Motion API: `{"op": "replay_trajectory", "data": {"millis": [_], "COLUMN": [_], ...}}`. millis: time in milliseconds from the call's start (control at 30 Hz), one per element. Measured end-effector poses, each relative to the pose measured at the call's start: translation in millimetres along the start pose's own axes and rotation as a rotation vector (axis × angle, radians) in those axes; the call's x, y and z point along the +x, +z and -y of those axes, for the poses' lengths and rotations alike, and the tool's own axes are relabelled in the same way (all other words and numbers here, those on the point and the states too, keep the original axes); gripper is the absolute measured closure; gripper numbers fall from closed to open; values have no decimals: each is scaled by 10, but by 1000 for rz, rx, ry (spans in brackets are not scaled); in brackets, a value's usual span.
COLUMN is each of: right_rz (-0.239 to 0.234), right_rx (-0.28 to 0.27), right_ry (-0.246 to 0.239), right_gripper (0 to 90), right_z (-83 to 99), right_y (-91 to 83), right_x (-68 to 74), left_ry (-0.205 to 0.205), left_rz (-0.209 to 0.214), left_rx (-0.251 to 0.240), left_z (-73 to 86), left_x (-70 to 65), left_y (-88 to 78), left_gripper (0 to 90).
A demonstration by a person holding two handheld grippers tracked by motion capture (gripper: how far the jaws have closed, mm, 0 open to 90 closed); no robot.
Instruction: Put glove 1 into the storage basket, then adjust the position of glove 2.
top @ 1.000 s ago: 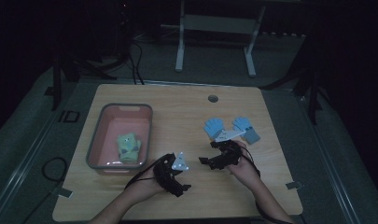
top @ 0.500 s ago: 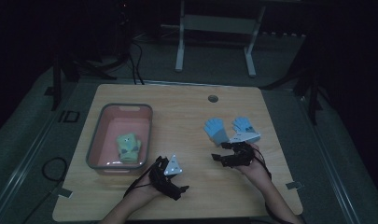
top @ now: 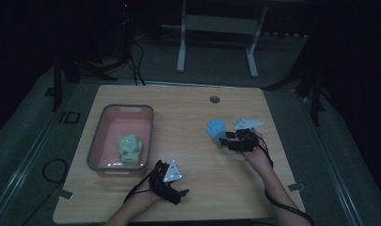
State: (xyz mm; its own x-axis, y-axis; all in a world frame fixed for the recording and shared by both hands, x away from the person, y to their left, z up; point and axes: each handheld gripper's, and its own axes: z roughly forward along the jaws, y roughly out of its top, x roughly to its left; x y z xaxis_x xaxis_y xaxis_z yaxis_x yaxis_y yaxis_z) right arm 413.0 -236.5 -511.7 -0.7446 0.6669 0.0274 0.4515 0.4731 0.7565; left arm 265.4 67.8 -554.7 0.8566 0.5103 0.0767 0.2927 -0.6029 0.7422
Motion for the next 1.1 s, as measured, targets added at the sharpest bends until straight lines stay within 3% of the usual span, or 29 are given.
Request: {"op": "replay_trajectory", "data": {"millis": [167,467,733,867,967,1000,1100], "right_rz": [8,41,9,46,64,59,47], "right_rx": [8,36,52,89,99,100,96], "right_ry": [-9,-83,-90,-108,-131,-129,-93], "right_gripper": [539,497,502,522,588,671,779], "right_z": [-90,-133,-114,-71,-73,-73,-61], "right_y": [106,381,541,616,630,633,640], "right_x": [-114,-284,-322,-320,-285,-274,-228], "left_ry": [-9,-13,-16,-15,-15,-14,-17], "left_rz": [6,3,5,7,1,1,1], "left_rx": [-5,-20,-27,-36,-40,-42,-44], "left_z": [4,28,47,52,51,50,50], "left_x": [4,9,31,37,38,35,33], "left_y": [-11,-34,-52,-67,-71,-71,-72], "left_gripper": [28,27,28,28,28,28,27]}}
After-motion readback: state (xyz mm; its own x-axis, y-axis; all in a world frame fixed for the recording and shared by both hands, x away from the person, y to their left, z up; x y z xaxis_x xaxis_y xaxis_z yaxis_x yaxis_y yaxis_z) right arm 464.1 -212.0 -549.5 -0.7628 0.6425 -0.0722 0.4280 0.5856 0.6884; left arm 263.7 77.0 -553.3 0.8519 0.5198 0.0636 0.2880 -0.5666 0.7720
